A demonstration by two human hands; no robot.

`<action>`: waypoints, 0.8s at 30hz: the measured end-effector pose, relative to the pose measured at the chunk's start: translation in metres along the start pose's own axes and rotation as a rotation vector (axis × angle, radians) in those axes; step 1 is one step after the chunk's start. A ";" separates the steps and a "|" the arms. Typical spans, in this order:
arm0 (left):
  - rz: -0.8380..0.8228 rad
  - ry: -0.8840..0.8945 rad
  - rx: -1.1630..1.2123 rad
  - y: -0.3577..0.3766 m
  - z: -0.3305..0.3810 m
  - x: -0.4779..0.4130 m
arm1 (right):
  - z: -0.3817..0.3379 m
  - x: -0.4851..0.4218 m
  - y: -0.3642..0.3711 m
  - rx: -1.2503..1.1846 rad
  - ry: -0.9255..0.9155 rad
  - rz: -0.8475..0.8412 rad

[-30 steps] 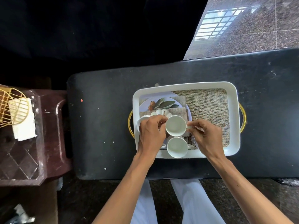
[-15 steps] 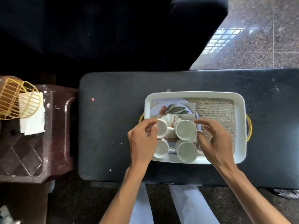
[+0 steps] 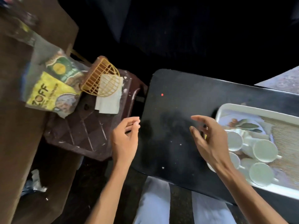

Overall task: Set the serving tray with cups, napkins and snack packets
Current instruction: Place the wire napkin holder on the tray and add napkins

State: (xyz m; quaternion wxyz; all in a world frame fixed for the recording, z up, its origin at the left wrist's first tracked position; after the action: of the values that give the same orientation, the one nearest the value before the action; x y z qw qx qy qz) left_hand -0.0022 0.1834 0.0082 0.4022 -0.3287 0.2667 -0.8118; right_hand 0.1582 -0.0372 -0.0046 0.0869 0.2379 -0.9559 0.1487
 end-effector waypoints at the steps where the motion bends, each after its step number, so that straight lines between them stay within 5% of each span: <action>1: 0.017 -0.004 -0.008 -0.013 -0.008 -0.009 | -0.005 -0.003 0.018 -0.017 0.013 -0.016; 10: 0.156 0.307 -0.338 -0.093 -0.001 -0.087 | -0.044 -0.036 0.155 -0.105 0.086 -0.119; 24: 0.061 0.511 -0.874 -0.063 0.018 -0.165 | -0.057 -0.060 0.234 -0.044 0.154 -0.128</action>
State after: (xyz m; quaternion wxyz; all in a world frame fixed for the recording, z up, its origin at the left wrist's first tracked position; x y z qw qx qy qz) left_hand 0.0564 0.3505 0.0110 0.1724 -0.2493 0.6810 -0.6666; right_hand 0.1038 0.2045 -0.0219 0.1748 0.2842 -0.9323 0.1396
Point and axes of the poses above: each hand's wrist, its own x-axis away from the middle knuckle, its own y-axis out of the palm, z = x × y, the point moved 7 cm from there along -x, towards the middle knuckle, and after that the axes turned 14 degrees about -x, right-handed, at the moved point
